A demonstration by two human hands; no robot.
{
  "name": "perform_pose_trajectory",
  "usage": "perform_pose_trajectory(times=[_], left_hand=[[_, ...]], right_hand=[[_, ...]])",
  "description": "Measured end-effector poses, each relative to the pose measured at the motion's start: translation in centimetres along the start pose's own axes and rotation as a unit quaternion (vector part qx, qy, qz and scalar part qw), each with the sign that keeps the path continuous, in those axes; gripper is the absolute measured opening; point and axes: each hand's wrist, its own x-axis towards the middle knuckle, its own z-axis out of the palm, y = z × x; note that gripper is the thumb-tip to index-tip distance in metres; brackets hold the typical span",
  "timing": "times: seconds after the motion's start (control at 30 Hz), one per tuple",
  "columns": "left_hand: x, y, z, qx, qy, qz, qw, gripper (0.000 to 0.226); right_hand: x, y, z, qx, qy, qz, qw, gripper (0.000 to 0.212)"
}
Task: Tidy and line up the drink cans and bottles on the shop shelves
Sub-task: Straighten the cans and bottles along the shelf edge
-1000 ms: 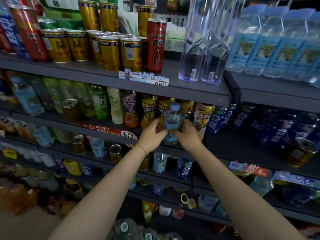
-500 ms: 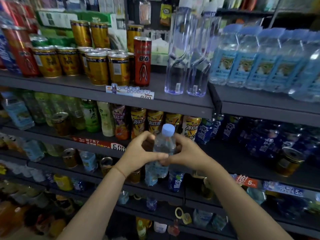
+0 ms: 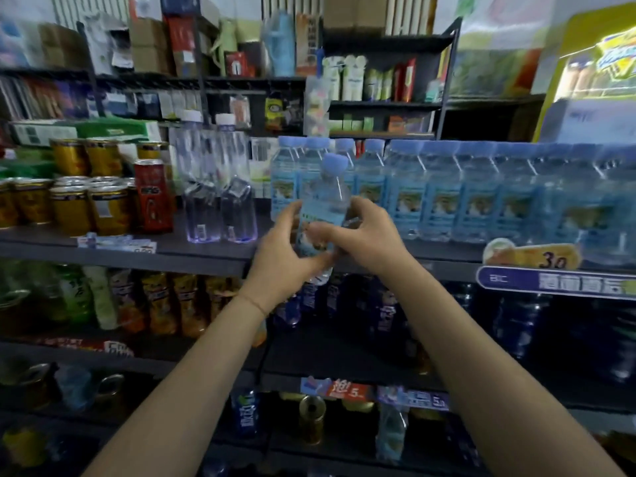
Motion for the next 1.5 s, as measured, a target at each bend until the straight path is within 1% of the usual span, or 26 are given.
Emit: perform_pose_trajectory(times=[0.07,0.13,0.17,0.23,0.27,0.3,0.37,0.4,0.43,0.5,0.6,0.67,0.73,0.8,0.83,0.93,1.0,1.17,1.27,1.3,1.33,1.4,1.43,1.47,1.5], left_hand=[[1.3,2.2,2.8,0.028,0.047,-0.005,0.998,0.093],[2.8,3.7,4.8,0.056,0.077,0.0,0.995,0.092],[3.6,4.3,5.6,0.061,0.091,0.001,0.994,0.093],[5.2,5.1,7.2,0.069,0.105,-0.015,0.992,0.092],[6.0,5.4,8.0,0.076,0.109,-0.028,0.991,0.091],[6.6,5.5,8.7,0.084,0.113,-0.039,0.989,0.09],[7.6,5.6,10.1,0.096,0.109,-0.065,0.987,0.09],[8.0,5.4,10.7,0.1,0.104,-0.077,0.986,0.09],[8.3,5.3,11.2,0.106,0.098,-0.087,0.986,0.091],[8.6,5.0,11.9,0.118,0.09,-0.1,0.984,0.094],[9.0,4.7,12.3,0.166,0.083,-0.111,0.976,0.096],[9.3,4.5,12.2,0.207,0.073,-0.131,0.967,0.091],[9.5,4.3,12.0,0.236,0.049,-0.147,0.959,0.077],[9.5,4.1,11.9,0.226,0.031,-0.148,0.962,0.057],[9.4,4.1,11.8,0.217,0.027,-0.143,0.965,0.051],[9.3,4.1,11.6,0.21,0.054,-0.116,0.969,0.062],[9.5,4.0,11.9,0.203,0.071,-0.102,0.971,0.058],[9.7,2.9,12.3,0.216,0.086,-0.104,0.967,0.059],[9.3,3.0,12.2,0.235,0.067,-0.108,0.964,0.056],[8.7,3.1,12.0,0.241,0.067,-0.099,0.963,0.054],[7.8,3.2,11.9,0.252,0.087,-0.068,0.961,0.049],[4.8,3.0,11.7,0.264,0.178,0.057,0.946,0.03],[2.7,2.7,11.7,0.264,0.215,0.117,0.933,0.02],[0.5,2.1,12.0,0.263,0.23,0.152,0.925,0.015],[-1.6,1.4,12.4,0.264,0.226,0.156,0.925,0.016]], right_hand=[[0.9,0.9,-2.4,-0.015,0.019,-0.01,1.0,0.046],[1.9,1.6,-4.7,-0.038,0.028,-0.028,0.998,0.059],[2.2,1.8,-5.9,-0.053,0.029,-0.036,0.997,0.06],[2.5,2.4,-8.1,-0.101,0.032,-0.054,0.993,0.056],[2.6,3.0,-9.1,-0.156,0.04,-0.075,0.984,0.052],[2.5,3.7,-10.0,-0.24,0.052,-0.103,0.964,0.048],[2.3,5.5,-11.2,-0.409,0.067,-0.157,0.897,0.047],[2.2,6.4,-11.6,-0.458,0.054,-0.163,0.872,0.05],[2.1,7.1,-11.9,-0.487,0.029,-0.157,0.859,0.053],[2.1,8.4,-12.1,-0.513,-0.012,-0.135,0.848,0.057],[1.8,9.7,-12.0,-0.517,-0.015,-0.138,0.845,0.058],[1.7,9.9,-12.0,-0.508,-0.014,-0.137,0.85,0.058],[1.6,10.0,-12.1,-0.507,-0.017,-0.138,0.851,0.058],[1.7,10.2,-12.1,-0.509,-0.015,-0.139,0.85,0.058],[1.7,10.2,-12.1,-0.511,-0.013,-0.138,0.848,0.058],[1.8,10.4,-11.9,-0.515,-0.005,-0.139,0.846,0.057],[1.8,10.4,-11.8,-0.516,0.0,-0.141,0.845,0.056],[1.7,10.3,-11.9,-0.516,-0.009,-0.144,0.844,0.056],[1.7,10.3,-11.8,-0.503,0.004,-0.148,0.852,0.053],[1.3,10.2,-11.6,-0.492,0.027,-0.165,0.854,0.051],[0.7,10.2,-11.3,-0.482,0.066,-0.203,0.85,0.047],[-1.6,10.3,-10.2,-0.455,0.157,-0.309,0.821,0.032],[-3.2,10.7,-9.4,-0.435,0.18,-0.349,0.81,0.023],[-5.0,11.2,-8.6,-0.414,0.177,-0.371,0.812,0.016],[-6.7,11.9,-7.8,-0.396,0.157,-0.373,0.824,0.014]])
